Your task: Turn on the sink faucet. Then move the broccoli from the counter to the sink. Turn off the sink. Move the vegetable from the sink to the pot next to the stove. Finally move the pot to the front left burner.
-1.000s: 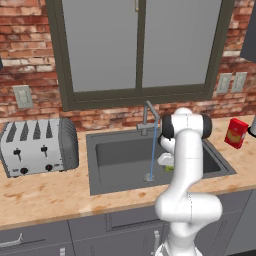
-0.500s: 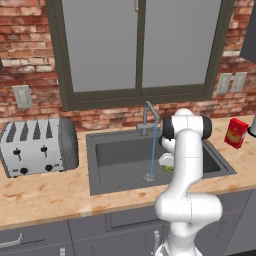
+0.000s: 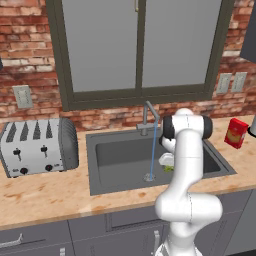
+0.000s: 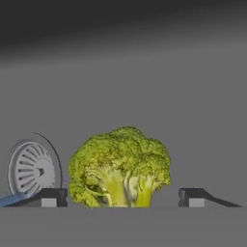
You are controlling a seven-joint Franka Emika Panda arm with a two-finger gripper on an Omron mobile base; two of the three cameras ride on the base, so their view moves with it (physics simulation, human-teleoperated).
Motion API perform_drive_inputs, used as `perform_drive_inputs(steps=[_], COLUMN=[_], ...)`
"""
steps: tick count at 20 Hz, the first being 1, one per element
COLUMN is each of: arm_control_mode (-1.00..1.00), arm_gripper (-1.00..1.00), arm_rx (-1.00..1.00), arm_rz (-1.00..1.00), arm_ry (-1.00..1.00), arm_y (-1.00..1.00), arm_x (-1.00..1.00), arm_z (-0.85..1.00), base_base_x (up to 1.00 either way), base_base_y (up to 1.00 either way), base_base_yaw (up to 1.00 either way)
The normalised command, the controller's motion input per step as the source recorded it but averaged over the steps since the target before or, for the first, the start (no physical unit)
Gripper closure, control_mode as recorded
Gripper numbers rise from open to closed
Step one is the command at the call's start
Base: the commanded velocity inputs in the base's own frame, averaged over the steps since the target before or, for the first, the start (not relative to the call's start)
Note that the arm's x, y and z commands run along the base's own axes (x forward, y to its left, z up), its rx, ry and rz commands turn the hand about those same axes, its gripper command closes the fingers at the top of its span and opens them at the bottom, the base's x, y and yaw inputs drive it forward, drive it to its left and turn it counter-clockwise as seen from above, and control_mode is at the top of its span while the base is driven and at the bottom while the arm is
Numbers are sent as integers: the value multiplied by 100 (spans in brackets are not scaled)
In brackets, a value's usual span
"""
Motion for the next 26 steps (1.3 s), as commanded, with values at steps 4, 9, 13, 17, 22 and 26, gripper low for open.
perform_drive_inputs(steps=[4, 9, 13, 17, 22, 26], arm_control_mode=[-100, -100, -100, -100, -100, -100], arm_gripper=[-100, -100, -100, -100, -100, -100], arm_rx=[0, 0, 0, 0, 0, 0], arm_rz=[-3, -4, -3, -2, -2, -1], arm_ry=[0, -1, -5, -8, -10, -12], arm_y=[0, 0, 0, 0, 0, 0], arm_x=[-20, -25, -24, -23, -27, -30], arm_z=[10, 17, 40, 52, 55, 62], base_base_x=[0, 0, 0, 0, 0, 0], base_base_y=[0, 0, 0, 0, 0, 0], base_base_yaw=[0, 0, 0, 0, 0, 0])
